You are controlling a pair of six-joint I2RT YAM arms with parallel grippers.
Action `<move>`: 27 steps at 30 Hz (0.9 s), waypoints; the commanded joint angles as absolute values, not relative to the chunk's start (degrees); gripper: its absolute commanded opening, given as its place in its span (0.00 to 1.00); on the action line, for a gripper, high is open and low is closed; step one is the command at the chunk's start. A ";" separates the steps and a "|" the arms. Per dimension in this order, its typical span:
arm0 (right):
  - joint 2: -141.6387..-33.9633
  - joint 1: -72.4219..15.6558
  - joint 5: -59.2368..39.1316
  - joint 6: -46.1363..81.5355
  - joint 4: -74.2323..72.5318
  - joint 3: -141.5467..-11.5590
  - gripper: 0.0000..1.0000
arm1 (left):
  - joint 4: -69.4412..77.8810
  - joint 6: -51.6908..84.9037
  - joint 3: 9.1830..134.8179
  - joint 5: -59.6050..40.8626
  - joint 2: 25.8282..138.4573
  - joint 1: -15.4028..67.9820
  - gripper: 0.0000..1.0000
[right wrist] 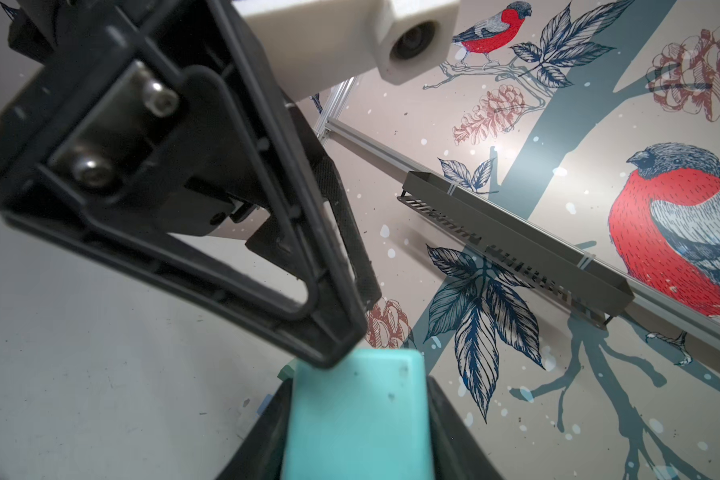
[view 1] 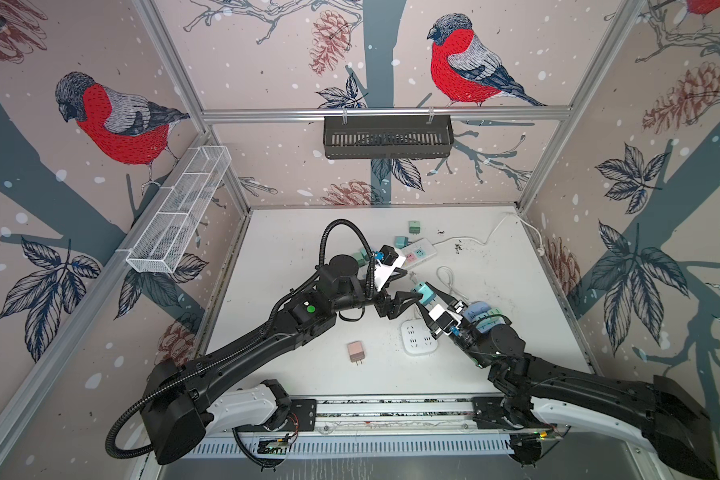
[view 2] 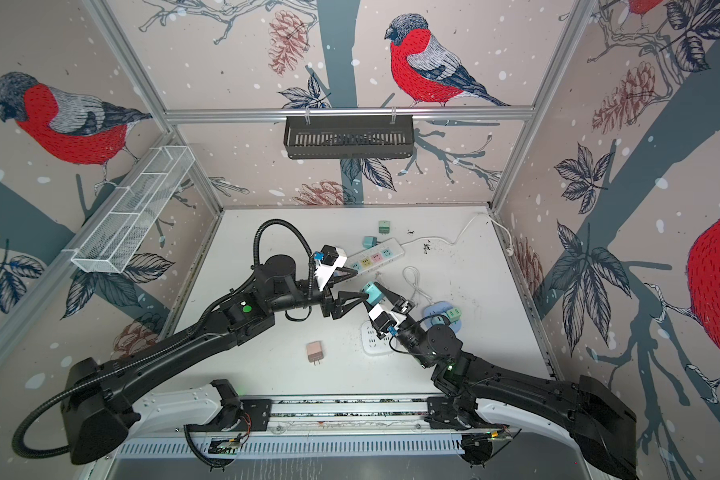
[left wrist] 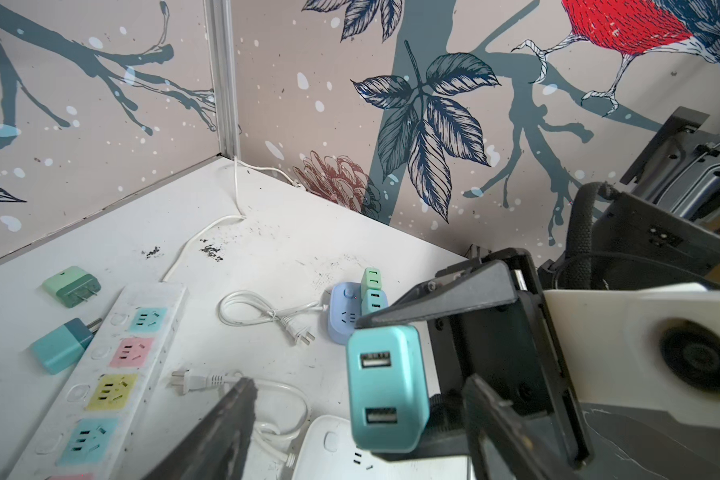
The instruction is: Insert the plug
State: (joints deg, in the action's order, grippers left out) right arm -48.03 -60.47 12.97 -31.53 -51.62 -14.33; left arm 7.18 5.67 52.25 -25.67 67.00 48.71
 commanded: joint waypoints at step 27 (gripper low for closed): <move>-48.26 -60.27 18.75 -29.62 -57.70 -13.74 1.00 | 1.64 2.02 59.51 -25.27 74.36 52.29 0.00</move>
State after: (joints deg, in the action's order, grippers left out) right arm -49.45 -60.34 16.34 -32.47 -54.41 -14.24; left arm 2.09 4.21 59.57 -24.84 75.37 52.18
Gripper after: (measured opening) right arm 0.711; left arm 0.292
